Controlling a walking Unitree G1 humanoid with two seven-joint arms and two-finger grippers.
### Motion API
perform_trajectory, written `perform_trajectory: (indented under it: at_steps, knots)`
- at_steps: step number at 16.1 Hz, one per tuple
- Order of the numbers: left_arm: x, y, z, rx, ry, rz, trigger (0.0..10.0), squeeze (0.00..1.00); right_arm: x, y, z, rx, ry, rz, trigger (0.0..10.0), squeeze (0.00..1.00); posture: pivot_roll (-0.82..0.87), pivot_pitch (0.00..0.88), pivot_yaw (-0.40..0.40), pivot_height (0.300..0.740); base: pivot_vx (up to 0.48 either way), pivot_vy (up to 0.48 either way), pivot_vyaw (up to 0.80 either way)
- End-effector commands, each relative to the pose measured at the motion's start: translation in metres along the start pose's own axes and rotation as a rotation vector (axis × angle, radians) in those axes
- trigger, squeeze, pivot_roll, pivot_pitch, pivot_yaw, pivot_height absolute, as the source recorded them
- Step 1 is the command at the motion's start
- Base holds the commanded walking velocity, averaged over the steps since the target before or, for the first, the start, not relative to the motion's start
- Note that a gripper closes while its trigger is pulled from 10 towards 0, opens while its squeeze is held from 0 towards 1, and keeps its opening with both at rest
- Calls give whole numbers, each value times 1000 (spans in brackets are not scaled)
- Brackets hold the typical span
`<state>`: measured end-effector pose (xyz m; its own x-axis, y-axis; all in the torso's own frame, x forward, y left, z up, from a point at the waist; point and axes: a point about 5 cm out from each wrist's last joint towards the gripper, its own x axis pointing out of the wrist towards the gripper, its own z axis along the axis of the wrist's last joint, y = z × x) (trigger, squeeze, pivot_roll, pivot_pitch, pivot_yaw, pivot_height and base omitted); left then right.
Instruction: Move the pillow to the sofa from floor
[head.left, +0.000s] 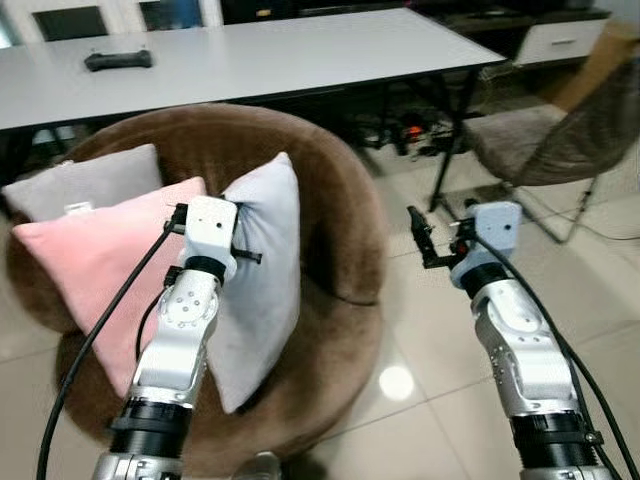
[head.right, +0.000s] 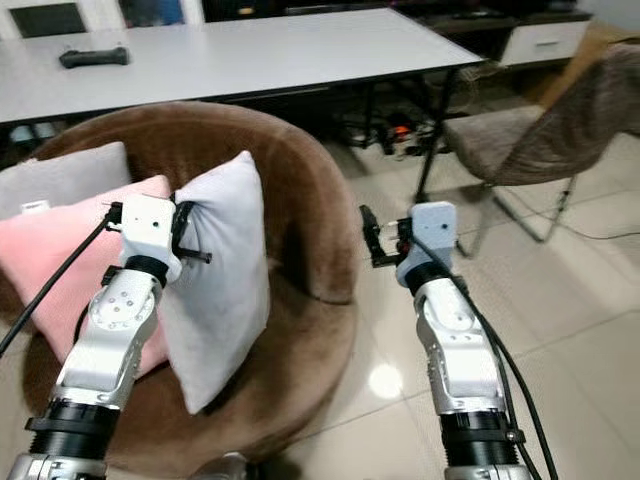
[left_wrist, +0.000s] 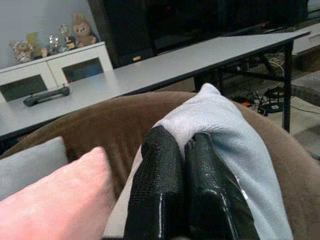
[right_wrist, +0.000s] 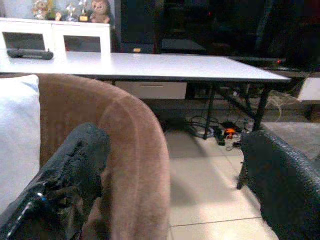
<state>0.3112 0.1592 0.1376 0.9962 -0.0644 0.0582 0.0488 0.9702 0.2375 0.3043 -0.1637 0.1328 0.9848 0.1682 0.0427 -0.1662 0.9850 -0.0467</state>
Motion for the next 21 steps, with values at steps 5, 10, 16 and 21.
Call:
perform_trajectory:
  at_steps: [5,10,16,21]
  knots:
    - [4,2,11,0,-45,12,10000,0,2,-2,3,-20,-3,5,10000,0,-27,0,32,740,0,-386,734]
    - [4,5,10,11,-42,21,10000,0,3,0,2,-20,0,14,10000,0,-20,0,26,740,0,-379,800]
    - [4,5,9,19,-36,18,10000,0,4,1,2,-21,-2,14,10000,0,-19,0,27,740,0,-366,800]
    - [4,7,-2,8,30,39,10000,0,3,0,2,9,-7,-17,10000,0,-19,0,35,740,0,0,0]
